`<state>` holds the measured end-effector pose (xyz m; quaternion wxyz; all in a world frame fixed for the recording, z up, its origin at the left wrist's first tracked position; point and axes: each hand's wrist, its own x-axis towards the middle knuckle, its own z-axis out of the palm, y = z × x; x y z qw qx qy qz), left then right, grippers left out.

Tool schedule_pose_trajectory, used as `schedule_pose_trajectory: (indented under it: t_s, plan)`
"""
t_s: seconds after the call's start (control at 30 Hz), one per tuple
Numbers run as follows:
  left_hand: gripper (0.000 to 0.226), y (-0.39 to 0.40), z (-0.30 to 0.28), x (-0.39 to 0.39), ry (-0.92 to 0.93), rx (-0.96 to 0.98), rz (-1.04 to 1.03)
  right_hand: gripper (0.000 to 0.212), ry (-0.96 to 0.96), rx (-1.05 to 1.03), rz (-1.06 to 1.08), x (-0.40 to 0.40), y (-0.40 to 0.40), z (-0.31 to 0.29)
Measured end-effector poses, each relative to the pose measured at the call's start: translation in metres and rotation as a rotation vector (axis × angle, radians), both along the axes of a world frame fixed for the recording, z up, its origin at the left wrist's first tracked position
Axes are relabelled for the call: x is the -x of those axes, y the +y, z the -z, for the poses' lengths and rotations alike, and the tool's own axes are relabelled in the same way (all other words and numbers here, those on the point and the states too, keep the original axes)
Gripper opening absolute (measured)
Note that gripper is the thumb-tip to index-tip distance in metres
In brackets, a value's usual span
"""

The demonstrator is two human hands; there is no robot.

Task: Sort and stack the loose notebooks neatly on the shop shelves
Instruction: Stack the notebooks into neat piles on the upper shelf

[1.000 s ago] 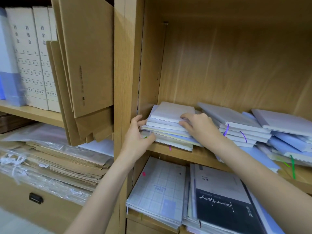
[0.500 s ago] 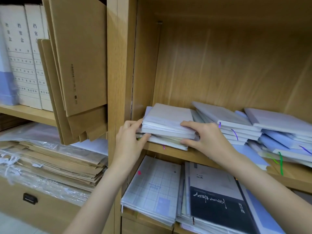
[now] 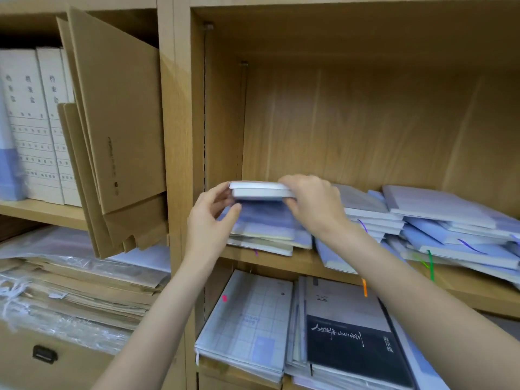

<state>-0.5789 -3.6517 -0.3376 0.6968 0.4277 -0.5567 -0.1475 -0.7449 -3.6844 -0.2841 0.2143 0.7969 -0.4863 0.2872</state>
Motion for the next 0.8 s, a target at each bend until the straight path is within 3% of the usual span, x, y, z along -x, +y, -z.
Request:
schedule_pose_trajectory:
  t_s: [0.23, 0.4, 0.5, 0.6, 0.67, 0.73, 0.8]
  plan:
    - [0.063, 0.006, -0.037, 0.061, -0.268, 0.229, 0.088, 0.028, -0.298, 0.420, -0.127, 0.077, 0.024, -0.036]
    - [0.051, -0.003, -0.043, 0.128, -0.380, 0.315, 0.110, 0.029, -0.327, 0.586, 0.042, 0.167, 0.041, -0.049]
    - [0.046, -0.015, -0.038, 0.170, -0.482, 0.199, 0.180, 0.030, -0.316, 0.592, 0.195, 0.225, 0.045, -0.051]
    - [0.042, -0.034, -0.025, 0.206, -0.728, -0.003, 0.140, 0.032, -0.248, 0.453, 0.387, 0.272, 0.038, -0.037]
    - [0.042, -0.043, -0.013, 0.219, -0.881, -0.063, 0.004, 0.030, -0.183, 0.184, 0.495, 0.300, 0.028, -0.018]
    - [0.037, -0.047, -0.003, 0.221, -0.916, -0.017, -0.090, 0.036, -0.161, -0.096, 0.533, 0.323, 0.025, 0.000]
    - [0.030, -0.052, 0.006, 0.219, -0.892, 0.062, -0.114, 0.047, -0.221, -0.233, 0.456, 0.336, 0.030, 0.004]
